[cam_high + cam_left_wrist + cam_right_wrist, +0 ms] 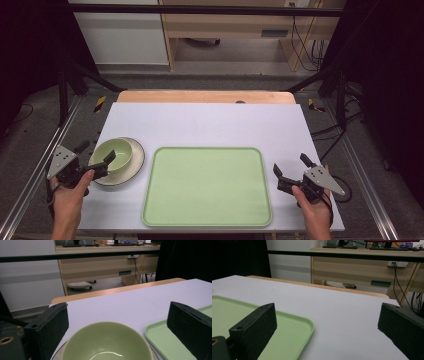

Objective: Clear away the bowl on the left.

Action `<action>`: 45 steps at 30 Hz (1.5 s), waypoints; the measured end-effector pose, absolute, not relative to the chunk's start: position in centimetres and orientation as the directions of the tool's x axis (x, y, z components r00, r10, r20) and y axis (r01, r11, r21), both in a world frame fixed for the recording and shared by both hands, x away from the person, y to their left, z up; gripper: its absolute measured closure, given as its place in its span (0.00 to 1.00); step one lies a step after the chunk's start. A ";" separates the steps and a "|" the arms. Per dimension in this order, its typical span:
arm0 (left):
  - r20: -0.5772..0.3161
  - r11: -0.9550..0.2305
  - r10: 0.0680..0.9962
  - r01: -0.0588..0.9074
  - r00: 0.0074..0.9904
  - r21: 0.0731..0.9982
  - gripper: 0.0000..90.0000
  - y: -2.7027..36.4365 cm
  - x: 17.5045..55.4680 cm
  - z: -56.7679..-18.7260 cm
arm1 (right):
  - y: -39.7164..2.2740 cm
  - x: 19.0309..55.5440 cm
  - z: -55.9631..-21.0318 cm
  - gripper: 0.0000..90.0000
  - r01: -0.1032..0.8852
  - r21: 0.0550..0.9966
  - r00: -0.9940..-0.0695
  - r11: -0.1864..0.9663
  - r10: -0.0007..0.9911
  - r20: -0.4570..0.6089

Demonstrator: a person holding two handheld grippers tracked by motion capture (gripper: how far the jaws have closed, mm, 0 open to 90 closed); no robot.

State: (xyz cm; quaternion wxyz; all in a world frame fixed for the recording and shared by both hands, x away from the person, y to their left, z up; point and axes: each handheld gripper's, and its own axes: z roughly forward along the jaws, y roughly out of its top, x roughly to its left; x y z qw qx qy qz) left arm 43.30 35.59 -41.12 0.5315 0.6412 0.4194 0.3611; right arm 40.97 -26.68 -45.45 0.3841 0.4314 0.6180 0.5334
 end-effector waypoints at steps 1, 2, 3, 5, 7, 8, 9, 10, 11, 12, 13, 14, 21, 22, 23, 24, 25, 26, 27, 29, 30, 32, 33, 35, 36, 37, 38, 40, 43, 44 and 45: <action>0.017 -0.083 0.922 0.154 0.387 0.985 0.05 35.6 43.3 -41.1 | -26.7 41.0 -45.5 0.03 0.123 0.991 -0.334 0.059 0.943 -0.015; 0.013 -0.081 0.933 0.175 0.360 0.981 0.05 35.9 43.5 -41.4 | -26.6 41.0 -45.4 0.03 0.124 0.990 -0.334 0.062 0.943 -0.017; 0.011 -0.081 0.936 0.184 0.351 0.980 0.05 36.1 43.6 -41.5 | -26.6 41.0 -45.5 0.03 0.124 0.990 -0.335 0.063 0.942 -0.018; -0.004 -0.068 0.941 0.202 0.338 0.977 0.05 36.4 43.8 -41.9 | -26.6 41.0 -45.5 0.03 0.125 0.990 -0.334 0.066 0.942 -0.021; -0.017 -0.059 0.946 0.221 0.325 0.973 0.06 36.6 44.2 -42.2 | -26.5 41.0 -45.5 0.03 0.128 0.989 -0.335 0.070 0.942 -0.023; -0.019 -0.058 0.948 0.230 0.318 0.971 0.06 36.6 44.3 -42.3 | -26.5 41.0 -45.5 0.03 0.127 0.989 -0.335 0.070 0.942 -0.023; -0.021 -0.056 0.951 0.240 0.310 0.969 0.06 36.7 44.6 -42.4 | -26.5 41.0 -45.5 0.03 0.127 0.989 -0.335 0.070 0.942 -0.023; -0.020 -0.058 0.953 0.247 0.301 0.967 0.06 36.7 44.8 -42.4 | -26.5 41.0 -45.5 0.03 0.128 0.989 -0.334 0.070 0.942 -0.024; -0.025 -0.053 0.956 0.255 0.293 0.966 0.07 36.7 45.0 -42.4 | -26.5 41.0 -45.5 0.03 0.128 0.989 -0.333 0.069 0.943 -0.023; -0.025 -0.051 0.959 0.258 0.283 0.965 0.07 36.7 45.2 -42.4 | -26.4 41.0 -45.5 0.03 0.128 0.989 -0.333 0.069 0.943 -0.023; -0.027 -0.049 0.960 0.265 0.278 0.963 0.08 36.7 45.2 -42.5 | -26.5 41.0 -45.5 0.03 0.126 0.989 -0.333 0.072 0.943 -0.026; -0.027 -0.049 0.960 0.265 0.278 0.963 0.08 36.7 45.2 -42.5 | -26.4 41.0 -45.5 0.03 0.129 0.989 -0.331 0.067 0.944 -0.020; -0.028 -0.051 0.971 0.318 0.238 0.947 0.13 37.4 45.4 -43.3 | -26.5 41.1 -45.6 0.03 0.128 0.990 -0.331 0.066 0.944 -0.020; -0.028 -0.051 0.971 0.318 0.238 0.947 0.13 37.4 45.4 -43.3 | -26.5 41.1 -45.6 0.03 0.128 0.990 -0.331 0.066 0.944 -0.020; -0.021 -0.059 0.973 0.335 0.230 0.940 0.15 37.4 45.5 -43.4 | -26.5 41.1 -45.6 0.03 0.129 0.990 -0.330 0.064 0.944 -0.019; -0.022 -0.060 0.974 0.352 0.223 0.934 0.17 37.4 45.5 -43.5 | -26.5 41.0 -45.5 0.03 0.132 0.989 -0.330 0.065 0.944 -0.018; -0.029 -0.052 0.975 0.356 0.219 0.933 0.19 37.4 45.5 -43.5 | -26.5 41.0 -45.6 0.03 0.133 0.989 -0.329 0.065 0.944 -0.017; -0.028 -0.057 0.975 0.364 0.222 0.930 0.20 37.4 45.5 -43.6 | -26.5 41.0 -45.6 0.03 0.134 0.989 -0.330 0.066 0.944 -0.019; -0.031 -0.055 0.974 0.366 0.223 0.929 0.21 37.4 45.6 -43.7 | -26.6 41.0 -45.6 0.03 0.134 0.989 -0.330 0.066 0.944 -0.019; -0.027 -0.057 0.976 0.378 0.215 0.924 0.23 37.2 45.6 -43.8 | -26.6 41.1 -45.6 0.03 0.131 0.989 -0.330 0.068 0.944 -0.021; -0.027 -0.057 0.976 0.378 0.215 0.924 0.25 37.2 45.6 -43.8 | -26.6 41.1 -45.6 0.03 0.131 0.989 -0.330 0.068 0.944 -0.021; -0.025 -0.057 0.979 0.392 0.203 0.918 0.28 37.3 45.7 -43.9 | -26.6 41.1 -45.6 0.03 0.133 0.989 -0.330 0.068 0.944 -0.021; -0.026 -0.057 0.979 0.397 0.201 0.916 0.29 37.3 45.7 -44.0 | -26.6 41.0 -45.6 0.03 0.135 0.988 -0.330 0.068 0.944 -0.020; -0.026 -0.056 0.981 0.411 0.190 0.910 0.30 37.3 45.8 -44.1 | -26.6 41.1 -45.6 0.03 0.136 0.988 -0.330 0.069 0.944 -0.020; -0.027 -0.054 0.983 0.418 0.184 0.907 0.31 37.3 45.8 -44.2 | -26.5 41.1 -45.6 0.03 0.137 0.988 -0.330 0.069 0.944 -0.020; -0.026 -0.053 0.984 0.425 0.178 0.904 0.32 37.4 45.8 -44.3 | -26.5 41.1 -45.6 0.03 0.137 0.988 -0.329 0.069 0.944 -0.020; -0.026 -0.053 0.984 0.425 0.178 0.904 0.32 37.4 45.8 -44.3 | -26.5 41.1 -45.6 0.03 0.137 0.988 -0.329 0.069 0.944 -0.020; -0.035 -0.040 0.987 0.443 0.159 0.895 0.33 37.5 45.9 -44.5 | -26.5 41.1 -45.6 0.04 0.133 0.989 -0.332 0.072 0.943 -0.024; -0.044 -0.031 0.988 0.459 0.151 0.888 0.35 37.5 45.9 -44.6 | -26.4 41.1 -45.6 0.04 0.134 0.988 -0.334 0.074 0.942 -0.025; -0.046 -0.030 0.987 0.463 0.152 0.886 0.35 37.5 45.9 -44.6 | -26.4 41.1 -45.6 0.04 0.137 0.988 -0.334 0.072 0.942 -0.022; -0.045 -0.030 0.988 0.466 0.151 0.884 0.36 37.4 46.0 -44.7 | -26.4 41.1 -45.6 0.04 0.135 0.988 -0.333 0.074 0.943 -0.025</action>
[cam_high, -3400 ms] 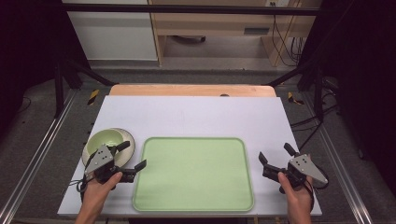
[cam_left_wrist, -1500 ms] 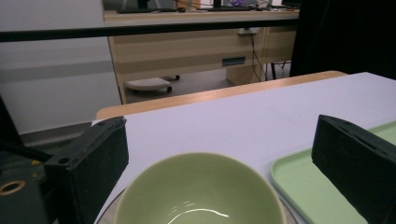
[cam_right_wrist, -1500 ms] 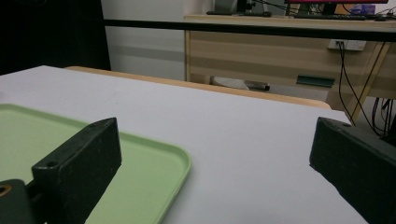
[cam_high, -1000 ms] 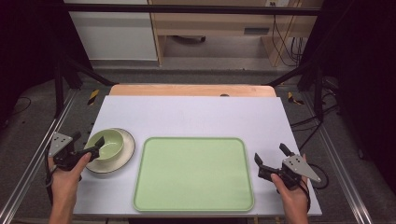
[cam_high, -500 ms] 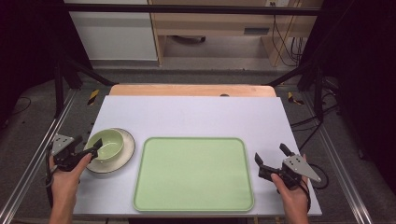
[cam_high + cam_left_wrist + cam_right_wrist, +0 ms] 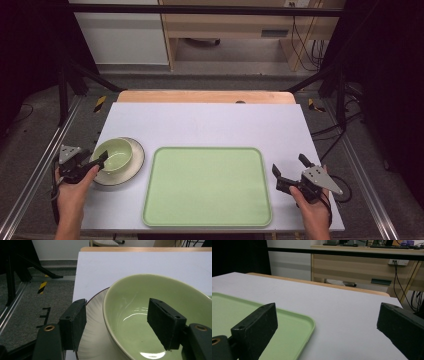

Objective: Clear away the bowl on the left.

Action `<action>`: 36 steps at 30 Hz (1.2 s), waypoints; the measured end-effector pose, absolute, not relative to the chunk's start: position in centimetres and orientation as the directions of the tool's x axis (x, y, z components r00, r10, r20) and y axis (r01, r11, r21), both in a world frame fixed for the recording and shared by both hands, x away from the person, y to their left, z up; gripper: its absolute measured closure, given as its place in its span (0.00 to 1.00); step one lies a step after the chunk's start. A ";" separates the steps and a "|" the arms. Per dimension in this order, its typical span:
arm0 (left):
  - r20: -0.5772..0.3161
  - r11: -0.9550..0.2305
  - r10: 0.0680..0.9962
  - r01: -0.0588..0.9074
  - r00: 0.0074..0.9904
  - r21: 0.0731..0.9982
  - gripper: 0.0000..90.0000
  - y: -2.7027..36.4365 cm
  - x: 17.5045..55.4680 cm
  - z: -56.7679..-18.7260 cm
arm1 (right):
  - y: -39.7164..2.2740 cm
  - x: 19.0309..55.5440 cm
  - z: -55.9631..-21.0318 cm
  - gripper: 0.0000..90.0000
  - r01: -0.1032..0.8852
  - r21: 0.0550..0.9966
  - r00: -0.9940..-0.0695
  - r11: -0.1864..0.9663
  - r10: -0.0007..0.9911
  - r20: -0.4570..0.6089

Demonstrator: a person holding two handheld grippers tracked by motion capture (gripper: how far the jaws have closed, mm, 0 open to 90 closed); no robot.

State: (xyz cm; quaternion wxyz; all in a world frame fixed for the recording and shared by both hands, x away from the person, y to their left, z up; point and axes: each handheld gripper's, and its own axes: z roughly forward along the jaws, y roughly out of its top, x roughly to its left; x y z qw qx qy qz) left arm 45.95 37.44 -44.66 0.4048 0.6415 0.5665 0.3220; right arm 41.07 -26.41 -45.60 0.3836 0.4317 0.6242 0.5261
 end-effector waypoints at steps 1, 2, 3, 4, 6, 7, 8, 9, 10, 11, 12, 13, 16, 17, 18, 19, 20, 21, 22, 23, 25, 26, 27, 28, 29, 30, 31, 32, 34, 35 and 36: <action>-0.045 -0.032 0.987 0.471 0.151 0.882 0.36 37.4 46.0 -44.7 | -26.4 41.1 -45.6 0.04 0.134 0.988 -0.333 0.076 0.943 -0.027; -0.049 -0.029 0.987 0.476 0.150 0.879 0.37 37.4 46.0 -44.7 | -26.4 41.1 -45.6 0.04 0.135 0.988 -0.332 0.074 0.943 -0.026; -0.045 -0.033 0.988 0.482 0.150 0.876 0.37 37.4 46.0 -44.7 | -26.5 41.1 -45.6 0.04 0.134 0.988 -0.332 0.074 0.943 -0.026; -0.049 -0.029 0.988 0.485 0.147 0.874 0.38 37.4 46.0 -44.8 | -26.5 41.1 -45.6 0.04 0.134 0.988 -0.332 0.073 0.943 -0.025; -0.049 -0.030 0.988 0.495 0.145 0.868 0.39 37.4 46.0 -44.8 | -26.5 41.1 -45.6 0.04 0.136 0.988 -0.331 0.074 0.943 -0.024; -0.057 -0.022 0.988 0.502 0.141 0.864 0.39 37.5 46.1 -44.9 | -26.5 41.1 -45.6 0.04 0.138 0.988 -0.332 0.072 0.943 -0.022; -0.059 -0.020 0.989 0.506 0.139 0.862 0.40 37.5 46.1 -45.0 | -26.4 41.1 -45.6 0.04 0.139 0.988 -0.332 0.072 0.943 -0.022; -0.059 -0.019 0.989 0.508 0.138 0.861 0.41 37.5 46.1 -45.0 | -26.4 41.1 -45.6 0.04 0.139 0.988 -0.332 0.073 0.943 -0.023; -0.064 -0.015 0.988 0.511 0.137 0.859 0.42 37.5 46.1 -45.0 | -26.4 41.1 -45.6 0.04 0.139 0.988 -0.333 0.073 0.943 -0.023; -0.066 -0.014 0.988 0.514 0.137 0.858 0.42 37.5 46.1 -45.1 | -26.4 41.1 -45.6 0.04 0.140 0.987 -0.334 0.074 0.942 -0.024; -0.069 -0.011 0.988 0.517 0.135 0.856 0.43 37.5 46.1 -45.1 | -26.4 41.1 -45.6 0.04 0.141 0.987 -0.334 0.074 0.942 -0.023; -0.072 -0.009 0.988 0.520 0.134 0.854 0.44 37.5 46.1 -45.1 | -26.4 41.1 -45.6 0.04 0.141 0.987 -0.334 0.074 0.942 -0.023; -0.072 -0.008 0.989 0.526 0.131 0.850 0.47 37.5 46.1 -45.1 | -26.4 41.1 -45.6 0.04 0.143 0.987 -0.334 0.073 0.942 -0.021; -0.072 -0.008 0.989 0.528 0.131 0.849 0.49 37.5 46.1 -45.2 | -26.4 41.1 -45.6 0.04 0.143 0.987 -0.334 0.073 0.942 -0.021; -0.071 -0.008 0.989 0.531 0.129 0.847 0.50 37.5 46.2 -45.2 | -26.4 41.1 -45.6 0.04 0.144 0.987 -0.334 0.073 0.942 -0.021; -0.071 -0.008 0.989 0.533 0.128 0.846 0.50 37.5 46.2 -45.2 | -26.4 41.1 -45.6 0.04 0.144 0.987 -0.334 0.072 0.942 -0.020; -0.073 -0.006 0.989 0.535 0.127 0.845 0.51 37.5 46.2 -45.2 | -26.4 41.1 -45.6 0.04 0.144 0.987 -0.334 0.072 0.942 -0.020; -0.074 -0.005 0.990 0.537 0.124 0.843 0.52 37.4 46.2 -45.3 | -26.4 41.1 -45.6 0.04 0.145 0.987 -0.335 0.072 0.942 -0.020; -0.074 -0.005 0.989 0.540 0.125 0.842 0.52 37.4 46.3 -45.3 | -26.4 41.1 -45.6 0.04 0.144 0.987 -0.336 0.072 0.942 -0.019; -0.075 -0.004 0.990 0.542 0.123 0.840 0.53 37.4 46.3 -45.3 | -26.4 41.1 -45.7 0.04 0.145 0.987 -0.336 0.072 0.942 -0.019; -0.078 -0.002 0.989 0.545 0.123 0.838 0.54 37.4 46.3 -45.3 | -26.4 41.1 -45.7 0.04 0.147 0.987 -0.336 0.072 0.942 -0.018; -0.079 -0.001 0.989 0.546 0.122 0.838 0.54 37.4 46.3 -45.3 | -26.4 41.1 -45.7 0.04 0.148 0.987 -0.335 0.069 0.942 -0.016; -0.080 0.001 0.990 0.547 0.120 0.837 0.55 37.4 46.3 -45.3 | -26.4 41.1 -45.7 0.04 0.149 0.986 -0.335 0.070 0.942 -0.016; -0.085 0.005 0.989 0.550 0.120 0.835 0.55 37.4 46.3 -45.3 | -26.3 41.1 -45.7 0.04 0.149 0.986 -0.335 0.070 0.942 -0.016; -0.085 0.006 0.989 0.552 0.117 0.834 0.56 37.5 46.3 -45.3 | -26.3 41.1 -45.7 0.04 0.148 0.986 -0.336 0.073 0.942 -0.019; -0.087 0.008 0.990 0.554 0.116 0.833 0.57 37.5 46.3 -45.3 | -26.3 41.2 -45.7 0.04 0.147 0.986 -0.336 0.075 0.942 -0.021; -0.088 0.011 0.990 0.555 0.113 0.832 0.58 37.6 46.3 -45.4 | -26.3 41.2 -45.7 0.04 0.147 0.986 -0.336 0.074 0.942 -0.020; -0.091 0.013 0.990 0.556 0.112 0.831 0.59 37.6 46.3 -45.3 | -26.3 41.1 -45.7 0.04 0.150 0.986 -0.336 0.073 0.942 -0.019; -0.094 0.017 0.990 0.563 0.109 0.826 0.61 37.7 46.4 -45.3 | -26.3 41.1 -45.7 0.04 0.153 0.986 -0.338 0.073 0.941 -0.017; -0.097 0.018 0.989 0.567 0.110 0.824 0.62 37.8 46.5 -45.3 | -26.3 41.1 -45.7 0.04 0.153 0.986 -0.339 0.073 0.941 -0.017; -0.099 0.019 0.989 0.568 0.111 0.823 0.62 37.8 46.5 -45.3 | -26.2 41.2 -45.7 0.04 0.151 0.986 -0.340 0.074 0.940 -0.018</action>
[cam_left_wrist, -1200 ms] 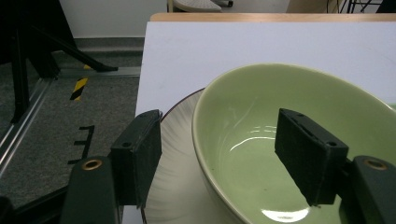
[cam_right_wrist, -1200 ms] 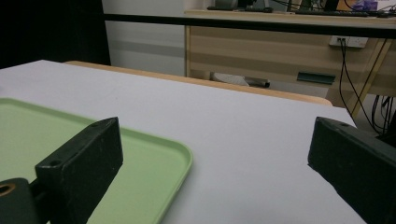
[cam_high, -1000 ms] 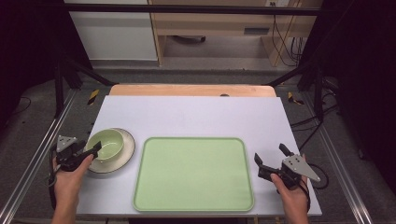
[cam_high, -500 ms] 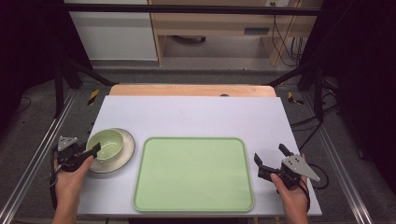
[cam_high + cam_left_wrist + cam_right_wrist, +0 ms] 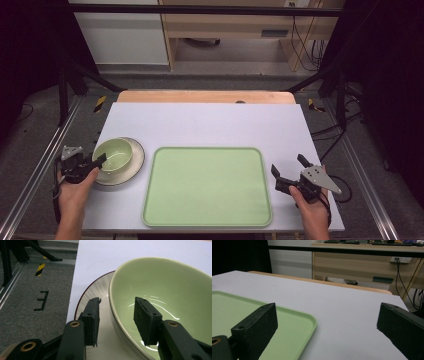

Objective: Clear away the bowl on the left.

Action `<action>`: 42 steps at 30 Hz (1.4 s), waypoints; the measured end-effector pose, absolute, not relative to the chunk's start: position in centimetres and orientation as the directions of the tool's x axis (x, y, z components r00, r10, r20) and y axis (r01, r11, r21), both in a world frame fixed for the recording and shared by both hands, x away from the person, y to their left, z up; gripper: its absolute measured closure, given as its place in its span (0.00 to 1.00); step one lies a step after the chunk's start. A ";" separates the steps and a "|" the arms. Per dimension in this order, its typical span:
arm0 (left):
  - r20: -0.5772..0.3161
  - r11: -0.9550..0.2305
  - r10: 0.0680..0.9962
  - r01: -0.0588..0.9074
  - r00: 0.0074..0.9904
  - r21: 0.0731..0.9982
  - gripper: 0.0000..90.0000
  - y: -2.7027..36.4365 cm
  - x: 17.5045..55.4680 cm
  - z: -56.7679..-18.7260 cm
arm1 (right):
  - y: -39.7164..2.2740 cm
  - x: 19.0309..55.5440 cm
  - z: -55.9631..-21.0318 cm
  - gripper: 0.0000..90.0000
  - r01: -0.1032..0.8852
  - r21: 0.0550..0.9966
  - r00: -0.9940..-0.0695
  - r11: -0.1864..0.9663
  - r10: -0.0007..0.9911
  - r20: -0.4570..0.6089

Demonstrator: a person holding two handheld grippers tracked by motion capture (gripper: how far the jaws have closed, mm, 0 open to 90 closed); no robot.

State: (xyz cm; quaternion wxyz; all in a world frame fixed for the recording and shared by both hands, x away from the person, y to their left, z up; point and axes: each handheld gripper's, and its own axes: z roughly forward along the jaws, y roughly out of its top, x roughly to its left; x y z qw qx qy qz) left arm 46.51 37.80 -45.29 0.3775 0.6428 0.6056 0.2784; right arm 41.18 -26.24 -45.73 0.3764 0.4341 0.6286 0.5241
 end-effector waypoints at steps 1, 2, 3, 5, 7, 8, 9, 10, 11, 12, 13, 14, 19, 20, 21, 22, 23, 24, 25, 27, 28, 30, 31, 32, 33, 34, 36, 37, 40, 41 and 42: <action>-0.101 0.020 0.989 0.571 0.110 0.821 0.63 37.8 46.5 -45.3 | -26.2 41.2 -45.7 0.04 0.151 0.986 -0.340 0.074 0.940 -0.018; -0.098 0.018 0.989 0.577 0.108 0.817 0.64 37.8 46.6 -45.1 | -26.2 41.2 -45.7 0.04 0.153 0.986 -0.340 0.073 0.940 -0.017; -0.093 0.014 0.990 0.579 0.107 0.815 0.66 37.8 46.6 -45.1 | -26.2 41.2 -45.7 0.04 0.156 0.985 -0.341 0.076 0.940 -0.018; -0.075 0.001 0.992 0.584 0.102 0.812 0.68 37.7 46.7 -44.9 | -26.2 41.2 -45.8 0.04 0.155 0.985 -0.343 0.075 0.939 -0.017; -0.078 0.003 0.992 0.594 0.100 0.804 0.69 37.9 46.9 -44.9 | -26.2 41.2 -45.8 0.04 0.155 0.985 -0.344 0.076 0.939 -0.018; -0.079 0.005 0.992 0.599 0.097 0.800 0.69 37.9 47.0 -44.8 | -26.2 41.2 -45.8 0.04 0.157 0.985 -0.344 0.076 0.939 -0.018; -0.080 0.004 0.992 0.604 0.098 0.797 0.70 37.9 47.2 -44.8 | -26.2 41.2 -45.8 0.04 0.157 0.985 -0.344 0.076 0.939 -0.017; -0.077 0.001 0.992 0.611 0.099 0.792 0.71 38.0 47.3 -44.8 | -26.2 41.2 -45.8 0.04 0.158 0.985 -0.345 0.076 0.938 -0.017; -0.082 0.005 0.992 0.615 0.097 0.788 0.71 37.9 47.4 -44.8 | -26.2 41.2 -45.8 0.04 0.159 0.984 -0.345 0.076 0.938 -0.017; -0.079 0.000 0.992 0.624 0.099 0.781 0.72 38.0 47.4 -44.7 | -26.2 41.3 -45.8 0.04 0.158 0.984 -0.346 0.077 0.938 -0.018; -0.079 0.004 0.993 0.622 0.092 0.783 0.72 37.9 47.4 -44.6 | -26.2 41.3 -45.8 0.04 0.158 0.984 -0.348 0.078 0.937 -0.018; -0.074 0.004 0.993 0.623 0.088 0.782 0.74 37.9 47.4 -44.6 | -26.1 41.3 -45.9 0.04 0.160 0.984 -0.348 0.077 0.937 -0.017; -0.079 -0.002 0.992 0.647 0.097 0.762 0.76 37.8 47.6 -44.5 | -26.0 41.3 -45.9 0.04 0.162 0.984 -0.353 0.076 0.936 -0.014; -0.077 -0.005 0.992 0.651 0.098 0.759 0.76 37.7 47.7 -44.5 | -26.0 41.2 -45.9 0.04 0.165 0.983 -0.352 0.076 0.936 -0.013; -0.077 -0.004 0.993 0.656 0.095 0.755 0.77 37.7 47.8 -44.5 | -26.0 41.2 -45.9 0.04 0.165 0.983 -0.352 0.075 0.936 -0.012; -0.076 -0.009 0.992 0.660 0.100 0.751 0.78 37.7 47.9 -44.5 | -26.0 41.2 -45.9 0.04 0.166 0.983 -0.351 0.075 0.936 -0.012; -0.075 -0.014 0.992 0.664 0.105 0.748 0.79 37.7 48.0 -44.5 | -26.0 41.3 -45.9 0.04 0.164 0.984 -0.351 0.076 0.936 -0.014; -0.079 -0.011 0.991 0.667 0.105 0.745 0.79 37.7 48.1 -44.6 | -26.0 41.3 -45.9 0.04 0.162 0.983 -0.352 0.080 0.936 -0.018; -0.079 -0.011 0.991 0.667 0.105 0.745 0.80 37.7 48.1 -44.6 | -26.0 41.3 -45.9 0.04 0.162 0.983 -0.352 0.080 0.936 -0.018; -0.089 -0.007 0.990 0.671 0.108 0.741 0.81 37.7 48.3 -44.7 | -25.9 41.4 -46.0 0.04 0.164 0.983 -0.353 0.082 0.935 -0.019; -0.094 -0.005 0.990 0.674 0.110 0.739 0.81 37.8 48.4 -44.7 | -25.9 41.4 -46.0 0.04 0.170 0.982 -0.352 0.080 0.936 -0.015; -0.106 0.004 0.988 0.674 0.111 0.739 0.83 37.9 48.5 -44.7 | -25.8 41.5 -46.1 0.04 0.170 0.982 -0.356 0.083 0.934 -0.017; -0.110 0.007 0.988 0.675 0.111 0.738 0.84 37.9 48.6 -44.7 | -25.7 41.5 -46.1 0.04 0.170 0.982 -0.356 0.084 0.934 -0.019; -0.110 0.007 0.988 0.675 0.111 0.738 0.85 37.9 48.6 -44.7 | -25.6 41.5 -46.1 0.04 0.174 0.981 -0.357 0.082 0.934 -0.015; -0.122 0.017 0.987 0.675 0.109 0.737 0.86 38.0 48.7 -44.7 | -25.6 41.5 -46.1 0.04 0.172 0.981 -0.359 0.087 0.933 -0.020; -0.123 0.018 0.987 0.678 0.107 0.735 0.87 38.0 48.7 -44.7 | -25.5 41.5 -46.1 0.04 0.174 0.981 -0.359 0.084 0.933 -0.016; -0.126 0.022 0.986 0.678 0.105 0.735 0.88 38.0 48.7 -44.7 | -25.4 41.5 -46.2 0.04 0.172 0.981 -0.362 0.086 0.932 -0.018; -0.132 0.027 0.986 0.679 0.104 0.734 0.88 38.0 48.8 -44.7 | -25.4 41.5 -46.2 0.04 0.172 0.981 -0.363 0.087 0.932 -0.019; -0.147 0.042 0.984 0.681 0.097 0.731 0.91 38.1 48.8 -44.7 | -25.4 41.5 -46.2 0.04 0.170 0.981 -0.365 0.091 0.931 -0.023; -0.152 0.046 0.984 0.681 0.096 0.731 0.91 38.2 48.8 -44.7 | -25.4 41.5 -46.2 0.04 0.170 0.981 -0.365 0.091 0.931 -0.023; -0.154 0.049 0.983 0.679 0.096 0.732 0.91 38.2 48.8 -44.7 | -25.4 41.5 -46.2 0.04 0.171 0.981 -0.364 0.090 0.931 -0.022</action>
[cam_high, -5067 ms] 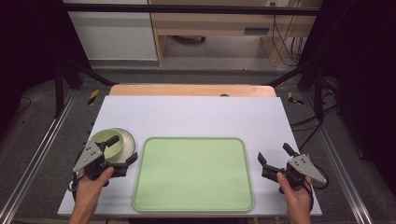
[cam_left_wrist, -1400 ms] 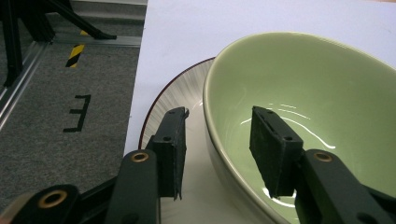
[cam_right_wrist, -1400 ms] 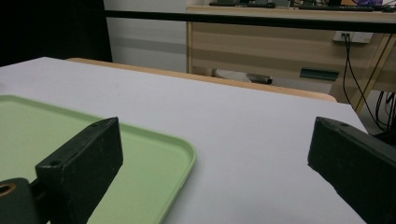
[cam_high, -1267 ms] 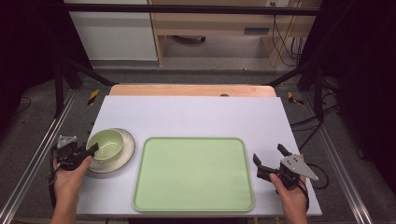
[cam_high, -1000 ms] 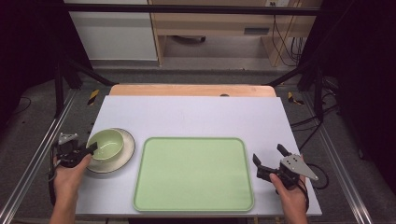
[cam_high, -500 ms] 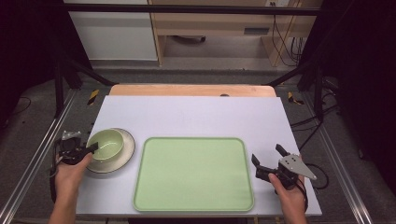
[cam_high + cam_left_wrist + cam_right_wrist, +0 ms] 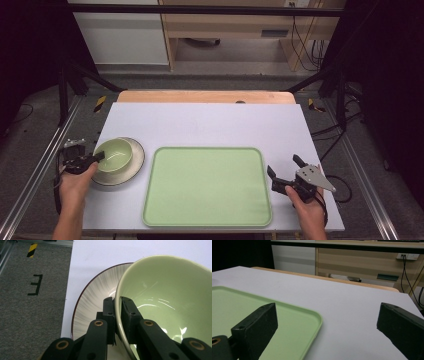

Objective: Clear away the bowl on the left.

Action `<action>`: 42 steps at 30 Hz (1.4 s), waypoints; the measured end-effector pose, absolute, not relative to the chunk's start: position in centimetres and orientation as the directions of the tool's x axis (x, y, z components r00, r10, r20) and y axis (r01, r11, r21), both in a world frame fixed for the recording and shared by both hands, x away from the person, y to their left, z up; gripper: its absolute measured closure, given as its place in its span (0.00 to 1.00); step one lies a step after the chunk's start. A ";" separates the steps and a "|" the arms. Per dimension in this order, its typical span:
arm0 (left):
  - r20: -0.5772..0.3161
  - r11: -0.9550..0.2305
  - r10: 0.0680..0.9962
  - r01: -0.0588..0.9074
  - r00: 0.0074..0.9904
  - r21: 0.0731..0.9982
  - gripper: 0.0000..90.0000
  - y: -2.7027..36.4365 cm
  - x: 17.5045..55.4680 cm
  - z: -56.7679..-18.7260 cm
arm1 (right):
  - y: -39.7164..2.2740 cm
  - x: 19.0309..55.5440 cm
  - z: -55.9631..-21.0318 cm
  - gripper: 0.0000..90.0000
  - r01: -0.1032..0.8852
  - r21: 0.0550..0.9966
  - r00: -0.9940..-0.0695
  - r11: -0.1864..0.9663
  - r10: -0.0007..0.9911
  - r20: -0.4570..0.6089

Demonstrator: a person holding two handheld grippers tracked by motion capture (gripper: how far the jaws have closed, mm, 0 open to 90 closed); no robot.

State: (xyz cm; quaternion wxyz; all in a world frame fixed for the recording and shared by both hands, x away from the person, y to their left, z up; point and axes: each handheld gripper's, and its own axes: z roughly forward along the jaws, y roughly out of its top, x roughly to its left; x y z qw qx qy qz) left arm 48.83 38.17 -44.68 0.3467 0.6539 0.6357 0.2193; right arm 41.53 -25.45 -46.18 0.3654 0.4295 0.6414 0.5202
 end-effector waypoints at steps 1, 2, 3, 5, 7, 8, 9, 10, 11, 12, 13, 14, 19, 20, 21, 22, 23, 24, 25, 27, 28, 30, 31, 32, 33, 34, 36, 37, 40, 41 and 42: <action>-0.158 0.053 0.983 0.678 0.094 0.733 0.91 38.2 48.8 -44.7 | -25.4 41.5 -46.2 0.04 0.173 0.981 -0.363 0.087 0.932 -0.019; -0.158 0.054 0.983 0.677 0.094 0.734 0.91 38.2 48.8 -44.7 | -25.4 41.5 -46.2 0.04 0.174 0.981 -0.363 0.087 0.932 -0.018; -0.154 0.050 0.984 0.676 0.094 0.735 0.91 38.2 48.8 -44.7 | -25.4 41.5 -46.2 0.04 0.173 0.981 -0.364 0.087 0.931 -0.018; -0.154 0.050 0.983 0.676 0.096 0.735 0.91 38.2 48.8 -44.7 | -25.5 41.5 -46.2 0.04 0.173 0.981 -0.364 0.088 0.931 -0.019; -0.160 0.054 0.982 0.674 0.096 0.737 0.91 38.2 48.7 -44.7 | -25.5 41.5 -46.2 0.04 0.172 0.981 -0.365 0.088 0.931 -0.020; -0.167 0.060 0.981 0.674 0.095 0.737 0.92 38.3 48.7 -44.7 | -25.5 41.5 -46.2 0.04 0.172 0.981 -0.365 0.088 0.931 -0.020; -0.170 0.062 0.981 0.674 0.094 0.736 0.92 38.4 48.6 -44.7 | -25.5 41.5 -46.2 0.04 0.173 0.981 -0.365 0.089 0.931 -0.020; -0.175 0.066 0.980 0.671 0.095 0.738 0.92 38.4 48.6 -44.7 | -25.5 41.5 -46.2 0.04 0.173 0.981 -0.365 0.089 0.931 -0.020; -0.183 0.071 0.978 0.672 0.096 0.737 0.92 38.5 48.5 -44.7 | -25.5 41.5 -46.2 0.04 0.173 0.981 -0.365 0.089 0.931 -0.020; -0.189 0.075 0.977 0.673 0.097 0.736 0.92 38.6 48.5 -44.6 | -25.5 41.5 -46.2 0.04 0.174 0.981 -0.366 0.090 0.930 -0.020; -0.197 0.082 0.976 0.673 0.096 0.735 0.92 38.7 48.4 -44.6 | -25.5 41.5 -46.1 0.04 0.174 0.981 -0.366 0.090 0.930 -0.021; -0.206 0.089 0.974 0.672 0.097 0.735 0.92 38.7 48.4 -44.6 | -25.5 41.5 -46.1 0.04 0.173 0.981 -0.367 0.090 0.930 -0.021; -0.243 0.116 0.965 0.673 0.098 0.730 0.92 39.2 48.3 -44.7 | -25.5 41.5 -46.1 0.04 0.174 0.981 -0.366 0.089 0.931 -0.019; -0.247 0.119 0.964 0.673 0.098 0.730 0.92 39.2 48.3 -44.7 | -25.5 41.5 -46.1 0.04 0.173 0.981 -0.366 0.088 0.931 -0.019; -0.251 0.121 0.963 0.673 0.099 0.730 0.92 39.3 48.3 -44.7 | -25.5 41.5 -46.1 0.04 0.173 0.981 -0.365 0.089 0.931 -0.020; -0.255 0.124 0.962 0.672 0.100 0.730 0.92 39.3 48.2 -44.7 | -25.5 41.5 -46.1 0.04 0.175 0.980 -0.365 0.090 0.931 -0.020; -0.256 0.122 0.961 0.674 0.102 0.728 0.92 39.3 48.2 -44.7 | -25.5 41.5 -46.1 0.04 0.174 0.981 -0.366 0.090 0.930 -0.021; -0.259 0.125 0.961 0.673 0.102 0.729 0.92 39.3 48.2 -44.7 | -25.5 41.5 -46.1 0.04 0.173 0.981 -0.367 0.090 0.930 -0.020; -0.259 0.125 0.961 0.673 0.102 0.729 0.92 39.3 48.2 -44.7 | -25.5 41.5 -46.1 0.04 0.173 0.981 -0.367 0.090 0.930 -0.020; -0.269 0.128 0.957 0.675 0.108 0.727 0.92 39.3 48.2 -44.7 | -25.5 41.5 -46.1 0.04 0.175 0.981 -0.365 0.087 0.931 -0.018; -0.272 0.129 0.956 0.674 0.110 0.727 0.92 39.3 48.1 -44.7 | -25.5 41.5 -46.1 0.04 0.175 0.981 -0.365 0.087 0.931 -0.018; -0.273 0.131 0.956 0.672 0.109 0.728 0.92 39.2 48.1 -44.6 | -25.6 41.5 -46.1 0.04 0.172 0.981 -0.366 0.091 0.931 -0.023; -0.277 0.133 0.955 0.671 0.111 0.730 0.92 39.2 48.1 -44.6 | -25.6 41.5 -46.1 0.04 0.172 0.981 -0.366 0.092 0.930 -0.023; -0.276 0.130 0.954 0.671 0.115 0.730 0.92 39.1 48.1 -44.6 | -25.6 41.5 -46.1 0.04 0.173 0.981 -0.365 0.089 0.931 -0.020; -0.278 0.131 0.954 0.672 0.116 0.729 0.92 39.1 48.1 -44.6 | -25.6 41.5 -46.1 0.04 0.174 0.981 -0.365 0.089 0.931 -0.019; -0.283 0.134 0.952 0.671 0.118 0.730 0.92 39.0 48.1 -44.6 | -25.6 41.5 -46.1 0.04 0.175 0.981 -0.364 0.088 0.931 -0.019; -0.289 0.135 0.949 0.671 0.123 0.729 0.92 38.9 48.1 -44.5 | -25.7 41.5 -46.1 0.04 0.174 0.981 -0.364 0.088 0.931 -0.019; -0.288 0.132 0.949 0.669 0.126 0.731 0.92 38.9 48.1 -44.4 | -25.7 41.5 -46.1 0.04 0.174 0.981 -0.363 0.086 0.932 -0.017; -0.294 0.137 0.947 0.664 0.130 0.735 0.92 38.8 48.1 -44.3 | -25.7 41.4 -46.1 0.04 0.173 0.981 -0.362 0.086 0.932 -0.018; -0.298 0.140 0.945 0.664 0.131 0.735 0.92 38.8 48.0 -44.3 | -25.7 41.4 -46.1 0.04 0.173 0.981 -0.362 0.086 0.932 -0.018; -0.303 0.142 0.944 0.663 0.133 0.735 0.92 38.7 48.0 -44.2 | -25.7 41.4 -46.1 0.04 0.173 0.981 -0.362 0.087 0.932 -0.018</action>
